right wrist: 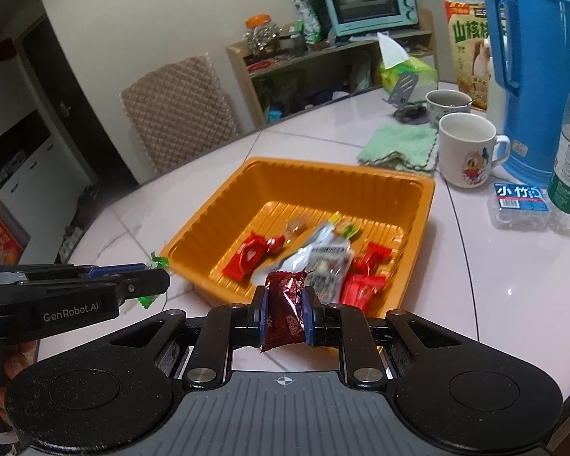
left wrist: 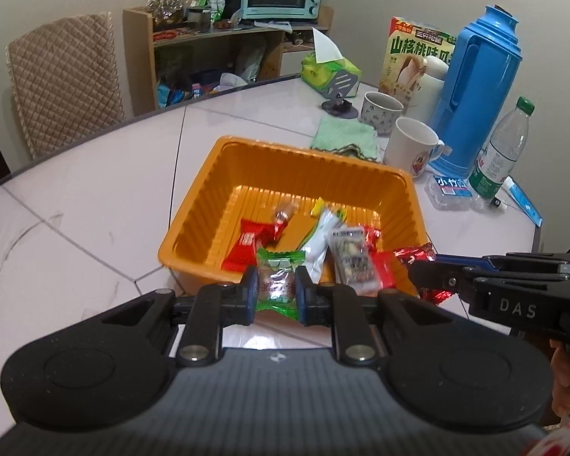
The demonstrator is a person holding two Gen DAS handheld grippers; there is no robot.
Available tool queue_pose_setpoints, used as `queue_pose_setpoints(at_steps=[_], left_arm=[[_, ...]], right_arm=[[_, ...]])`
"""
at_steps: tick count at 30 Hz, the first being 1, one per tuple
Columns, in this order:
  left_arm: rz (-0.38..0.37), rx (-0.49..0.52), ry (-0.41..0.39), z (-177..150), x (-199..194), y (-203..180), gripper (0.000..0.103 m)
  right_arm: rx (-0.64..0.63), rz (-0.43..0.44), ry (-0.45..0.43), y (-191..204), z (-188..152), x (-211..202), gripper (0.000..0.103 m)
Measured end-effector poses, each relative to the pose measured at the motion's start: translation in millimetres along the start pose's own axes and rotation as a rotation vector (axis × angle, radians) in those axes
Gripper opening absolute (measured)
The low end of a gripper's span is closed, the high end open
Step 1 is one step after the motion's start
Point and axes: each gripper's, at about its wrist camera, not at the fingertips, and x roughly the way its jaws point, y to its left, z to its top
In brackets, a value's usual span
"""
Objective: Organize snacks
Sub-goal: 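Carry the green candy and red packet over the orange tray with both grippers, then open both grippers to drop the green candy and red packet into the tray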
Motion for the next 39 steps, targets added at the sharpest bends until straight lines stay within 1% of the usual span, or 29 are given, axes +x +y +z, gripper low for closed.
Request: queue_pose_setpoints(at_steps=[10,18,25,30,39], left_arm=[[-0.005,0.032,-0.009,26.8,23.5,-3.9,0.018],[0.011,0.058,-0.006,50.0,50.9,-1.3,0.018],[0.020,0.073,0.017,68.3,83.9,3.2,0.018],[0.032,0.096,0.036,77.9,107.0,4.4,0.018],[0.042,0.127,0.072,89.5,138.9,6.1,0.018]], right_arm=[[0.032,-0.001,-0.019,-10.4,22.7,18.5,0.019],[0.046,-0.005,-0.021,-14.2,42.0,48.6,0.019],[0.081,-0.010,-0.011,-23.2,57.3,80.7,0.019],[0.096,-0.033,0.008,-31.1,65.7,103.8,0.019],[0.120,-0.057,0.023,-40.9,76.2,126.2,0.019]])
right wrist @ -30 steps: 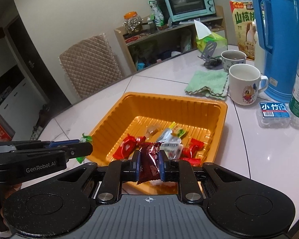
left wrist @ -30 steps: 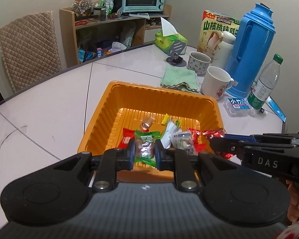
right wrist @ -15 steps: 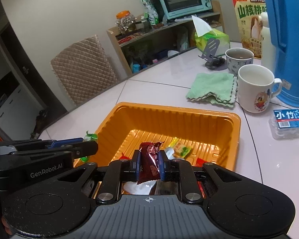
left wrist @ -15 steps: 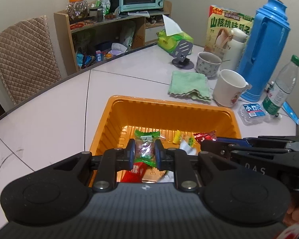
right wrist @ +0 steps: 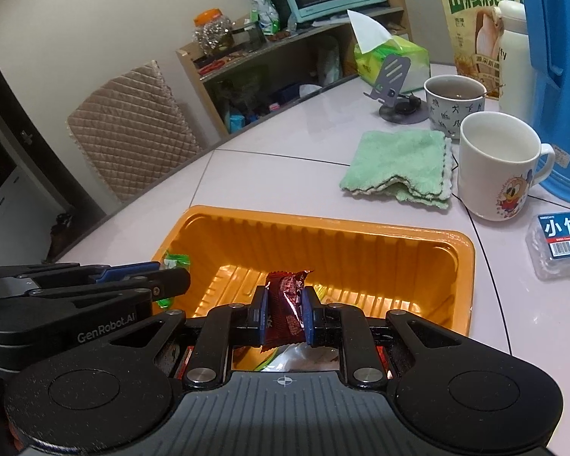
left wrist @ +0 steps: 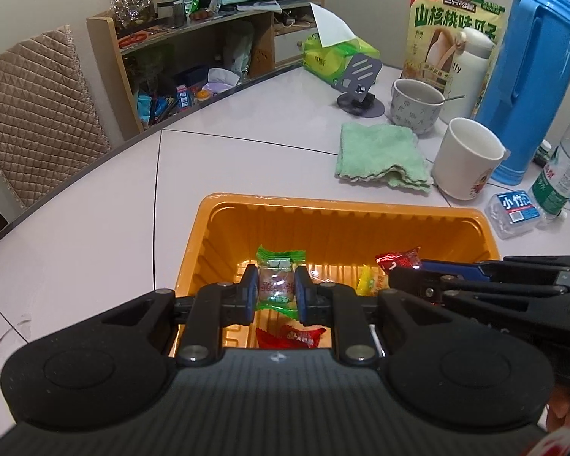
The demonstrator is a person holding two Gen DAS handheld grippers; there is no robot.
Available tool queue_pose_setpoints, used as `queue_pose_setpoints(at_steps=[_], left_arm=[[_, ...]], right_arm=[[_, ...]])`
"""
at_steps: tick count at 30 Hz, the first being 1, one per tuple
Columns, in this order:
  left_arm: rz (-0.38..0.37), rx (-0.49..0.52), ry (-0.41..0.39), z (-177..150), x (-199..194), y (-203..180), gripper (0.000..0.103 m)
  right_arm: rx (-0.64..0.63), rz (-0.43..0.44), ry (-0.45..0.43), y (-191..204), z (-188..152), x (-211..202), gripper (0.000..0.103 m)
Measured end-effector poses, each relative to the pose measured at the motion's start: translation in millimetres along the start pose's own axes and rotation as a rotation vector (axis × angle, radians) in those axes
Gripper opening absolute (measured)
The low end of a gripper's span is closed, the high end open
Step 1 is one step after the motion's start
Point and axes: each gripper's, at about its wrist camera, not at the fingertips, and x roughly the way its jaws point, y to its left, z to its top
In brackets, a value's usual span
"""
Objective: Organize snacks
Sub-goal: 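Open both grippers to drop the green candy and red packet into the tray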
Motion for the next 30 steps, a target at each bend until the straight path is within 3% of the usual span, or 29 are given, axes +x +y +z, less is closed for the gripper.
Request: queue_pose_setpoints(at_steps=[14,17,30], left_arm=[[-0.026,-0.009,0.018,6.8,21.0,8.8,0.019],[-0.027,-0.007,0.015,7.5,21.2,10.0,0.028],[-0.024,-0.014,0.010,3.4,15.7,19.6,0.028]], right_arm=[[0.025,-0.011,0.013,-3.4,6.3,12.1,0.019],[0.028,-0.010,0.014,-3.0,7.5,13.1,0.019],[0.037,-0.004,0.023,-0.4,7.3,17.4,0.019]])
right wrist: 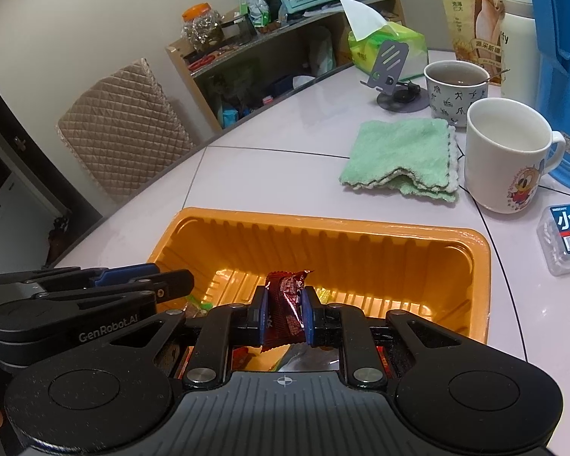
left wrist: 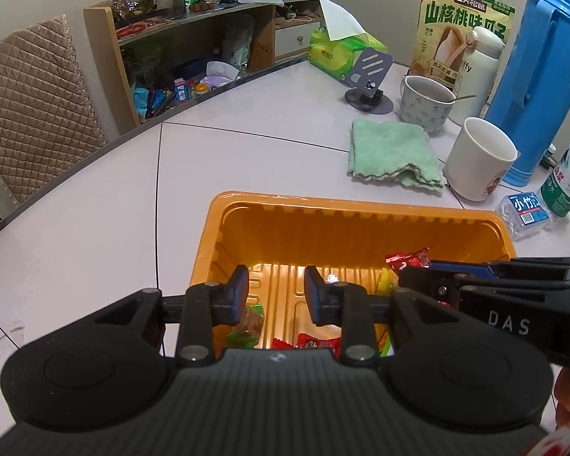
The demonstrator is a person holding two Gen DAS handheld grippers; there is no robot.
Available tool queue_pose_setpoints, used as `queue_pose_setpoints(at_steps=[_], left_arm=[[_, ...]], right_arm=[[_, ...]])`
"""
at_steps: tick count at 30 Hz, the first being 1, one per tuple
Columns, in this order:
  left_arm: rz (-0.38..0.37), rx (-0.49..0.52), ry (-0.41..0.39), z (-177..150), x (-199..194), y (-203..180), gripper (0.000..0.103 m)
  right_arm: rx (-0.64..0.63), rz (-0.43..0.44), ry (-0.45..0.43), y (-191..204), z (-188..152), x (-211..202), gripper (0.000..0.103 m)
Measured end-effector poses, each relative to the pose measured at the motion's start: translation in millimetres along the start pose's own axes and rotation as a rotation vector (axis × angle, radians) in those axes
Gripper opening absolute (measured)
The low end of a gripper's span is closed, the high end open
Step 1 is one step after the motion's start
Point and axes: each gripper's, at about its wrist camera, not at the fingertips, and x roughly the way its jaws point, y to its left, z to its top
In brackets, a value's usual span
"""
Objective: Organize snacks
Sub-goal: 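Open both grippers to drop the green candy and red packet into the tray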
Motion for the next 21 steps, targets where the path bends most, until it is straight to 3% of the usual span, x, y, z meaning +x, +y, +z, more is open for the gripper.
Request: queue_pose_setpoints(at_steps=[9,11,13,17,21], left_arm=[[0.000,-0.009,-0.002,-2.4,-5.6,3.4,0.030],[0.001,-0.012,-0.002,-3.7,-7.9,3.9,0.032],[0.002,-0.013,-0.001,-5.9,-11.8,4.0,0.033],[-0.005,-0.025,0.000,-13.1,-21.2,3.5,0.036],[-0.014,-0.049,0.002,-20.8,-33.5,3.4,0.046]], right_arm=[[0.011,0.001,-0.033,3.8,1.2,0.7,0.019],[0.024,-0.007,-0.041,5.2,4.2,0.8,0.027],[0.042,0.006,-0.054,4.1,6.3,-1.5,0.055],[0.050,0.021,-0.082,2.1,6.9,-10.9,0.059],[0.058,0.012,-0.058,-1.9,3.7,-20.1,0.060]])
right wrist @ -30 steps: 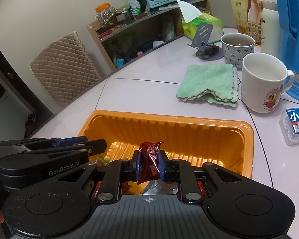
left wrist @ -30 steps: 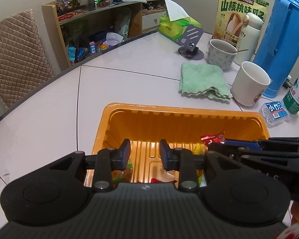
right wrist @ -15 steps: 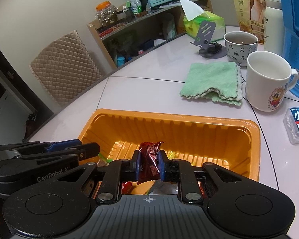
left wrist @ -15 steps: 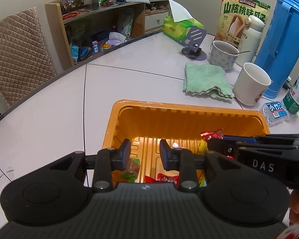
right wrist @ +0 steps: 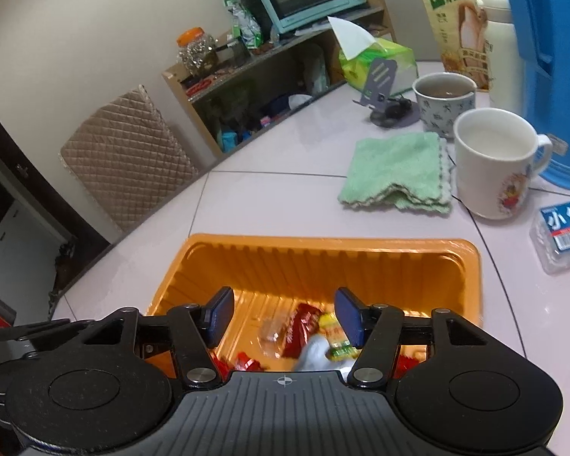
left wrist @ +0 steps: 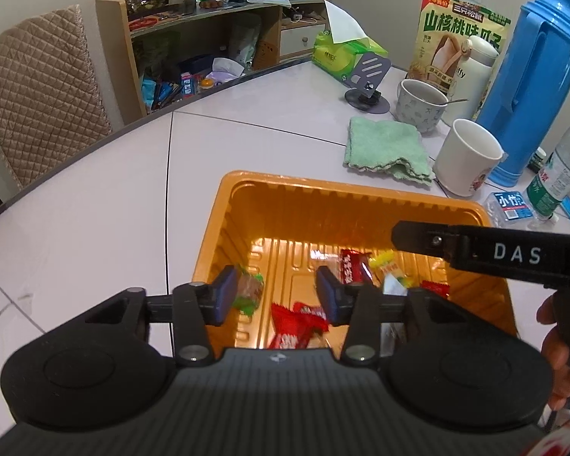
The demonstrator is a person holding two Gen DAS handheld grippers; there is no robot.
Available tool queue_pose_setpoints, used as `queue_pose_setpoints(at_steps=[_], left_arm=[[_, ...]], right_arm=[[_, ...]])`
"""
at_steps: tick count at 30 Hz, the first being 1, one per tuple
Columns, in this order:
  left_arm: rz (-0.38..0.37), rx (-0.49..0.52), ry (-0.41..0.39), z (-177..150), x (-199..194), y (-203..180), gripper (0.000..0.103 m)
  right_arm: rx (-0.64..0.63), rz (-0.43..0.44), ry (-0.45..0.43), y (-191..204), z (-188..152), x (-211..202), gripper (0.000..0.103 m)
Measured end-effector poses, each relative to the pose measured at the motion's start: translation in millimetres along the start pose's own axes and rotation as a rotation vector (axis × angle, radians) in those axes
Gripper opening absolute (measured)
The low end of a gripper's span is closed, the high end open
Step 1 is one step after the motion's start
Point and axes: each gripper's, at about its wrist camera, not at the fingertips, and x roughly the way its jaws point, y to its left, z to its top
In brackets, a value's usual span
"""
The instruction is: Organize snacks
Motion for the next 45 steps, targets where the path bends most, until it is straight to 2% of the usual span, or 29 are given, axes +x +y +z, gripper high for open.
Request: queue_pose_setpoints(at_steps=[4,10,20,22,25,29,38,45], left_arm=[[0.005,-0.005,-0.007,-7.9,-15.1,-3.1,0.047],[0.014,-0.004,-0.030,-19.7,-39.1,-14.8,0.053],[0.023,-0.054,-0.055,-47.0,-87.2,-34.7,0.055],[0.036,-0.058,-0.063,-53.6,-98.9,-40.8,0.056],[0.061,-0.055,-0.072,-65.1,-117.3,-50.2,0.063],[0.087,-0.068,-0.078,-81.9,-140.6,-62.2,0.064],[0.126,-0.124,-0.064,-122.7,-181.1,-81.2,0.068],[0.128,-0.171,-0.041,-155.6,-203.7,-78.0,0.068]], right_arm=[[0.000,-0.011,0.002,-6.3,-7.6,-15.2,0.069],[-0.002,-0.017,-0.001,-14.3,-18.1,-40.7,0.074],[-0.023,0.000,-0.010,-16.3,-37.5,-89.4,0.075],[-0.031,0.003,-0.003,-15.8,-43.7,-100.0,0.075],[-0.046,0.009,0.013,-14.8,-52.9,-114.5,0.076],[-0.068,0.039,0.037,-15.3,-67.1,-133.7,0.076],[-0.127,0.105,0.062,-10.5,-95.2,-164.5,0.076],[-0.152,0.107,0.095,-4.1,-122.2,-181.5,0.076]])
